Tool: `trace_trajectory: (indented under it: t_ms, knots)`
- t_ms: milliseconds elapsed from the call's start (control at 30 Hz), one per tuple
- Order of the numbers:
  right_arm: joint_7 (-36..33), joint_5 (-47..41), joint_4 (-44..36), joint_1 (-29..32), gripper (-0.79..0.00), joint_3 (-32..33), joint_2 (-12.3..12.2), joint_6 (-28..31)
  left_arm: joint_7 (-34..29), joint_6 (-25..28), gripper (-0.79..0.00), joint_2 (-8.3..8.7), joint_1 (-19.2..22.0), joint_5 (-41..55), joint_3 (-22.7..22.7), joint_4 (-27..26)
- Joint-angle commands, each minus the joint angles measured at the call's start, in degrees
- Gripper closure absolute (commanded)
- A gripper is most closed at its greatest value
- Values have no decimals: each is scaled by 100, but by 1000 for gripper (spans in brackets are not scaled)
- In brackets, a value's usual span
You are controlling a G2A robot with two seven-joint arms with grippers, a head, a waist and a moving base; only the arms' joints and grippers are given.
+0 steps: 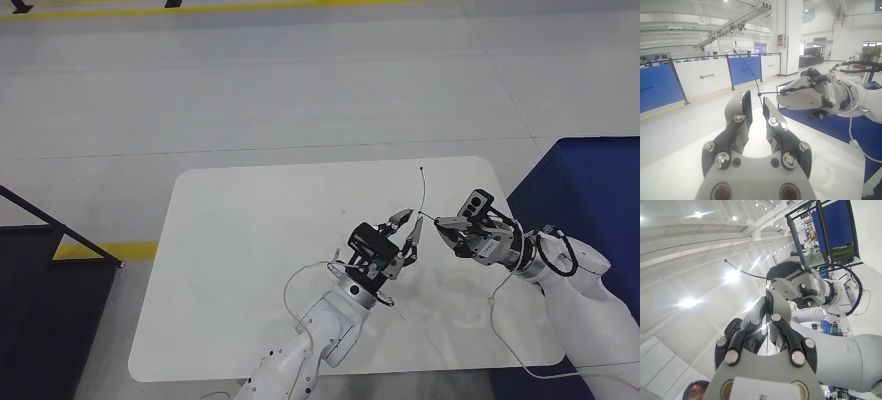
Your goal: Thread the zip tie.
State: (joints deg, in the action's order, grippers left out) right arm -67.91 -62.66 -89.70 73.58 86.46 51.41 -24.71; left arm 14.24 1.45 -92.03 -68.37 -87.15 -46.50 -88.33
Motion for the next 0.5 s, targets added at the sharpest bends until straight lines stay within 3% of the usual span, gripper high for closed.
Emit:
trace_trajectory:
  t_ms: [0, 200, 367, 467]
  knots:
    - [0, 0, 0, 0, 0, 0, 0, 0, -5, 19, -102, 0, 2, 16, -19, -3]
    - [0, 0, 0, 0, 0, 0, 0, 0, 23, 54, -89, -4, -14, 92, -50, -18]
    - [0, 0, 0, 0, 0, 0, 0, 0, -8, 77, 0, -12, -12, 140, -58, -16]
    - [0, 0, 0, 0, 0, 0, 0, 0, -5, 82, 0, -15, -4, 133, -61, -11]
